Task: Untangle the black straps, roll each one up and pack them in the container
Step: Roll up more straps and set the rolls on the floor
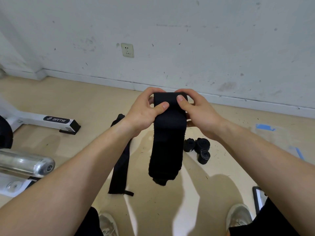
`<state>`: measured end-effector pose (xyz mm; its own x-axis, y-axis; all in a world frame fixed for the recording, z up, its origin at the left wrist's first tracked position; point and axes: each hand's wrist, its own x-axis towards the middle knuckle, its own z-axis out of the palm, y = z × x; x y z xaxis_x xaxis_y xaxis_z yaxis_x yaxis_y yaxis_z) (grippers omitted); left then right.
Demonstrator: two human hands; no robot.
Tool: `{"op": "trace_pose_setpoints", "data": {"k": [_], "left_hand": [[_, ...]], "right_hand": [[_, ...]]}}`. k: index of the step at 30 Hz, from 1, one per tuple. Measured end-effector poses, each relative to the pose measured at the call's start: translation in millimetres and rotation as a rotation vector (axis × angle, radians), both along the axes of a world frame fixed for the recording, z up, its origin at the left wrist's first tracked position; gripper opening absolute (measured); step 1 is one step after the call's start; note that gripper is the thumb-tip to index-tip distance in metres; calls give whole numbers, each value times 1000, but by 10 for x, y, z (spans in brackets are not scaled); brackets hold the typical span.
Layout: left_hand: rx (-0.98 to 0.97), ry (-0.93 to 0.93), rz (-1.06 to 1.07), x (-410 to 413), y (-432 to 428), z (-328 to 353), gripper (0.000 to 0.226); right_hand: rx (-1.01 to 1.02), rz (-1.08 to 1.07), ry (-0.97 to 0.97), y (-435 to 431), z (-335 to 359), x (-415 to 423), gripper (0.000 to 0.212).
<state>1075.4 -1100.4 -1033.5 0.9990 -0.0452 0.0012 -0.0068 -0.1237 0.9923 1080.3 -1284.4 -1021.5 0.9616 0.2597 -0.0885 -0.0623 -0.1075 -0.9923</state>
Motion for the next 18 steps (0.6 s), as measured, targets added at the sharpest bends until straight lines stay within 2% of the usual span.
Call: {"op": "trace_pose_setpoints", "data": {"k": [4, 6, 10, 18], "left_hand": [[-22, 5, 11, -17, -13, -14, 42], [-110, 67, 21, -23, -29, -16, 47], [-304, 203, 2, -79, -80, -4, 37], [-239, 222, 13, -86, -117, 43, 33]], "right_hand": [[77, -14, 14, -7, -4, 13, 22], [106, -22, 31, -15, -15, 22, 22], [170, -21, 62, -23, -27, 36, 24], [130, -13, 27, -50, -61, 29, 28]]}}
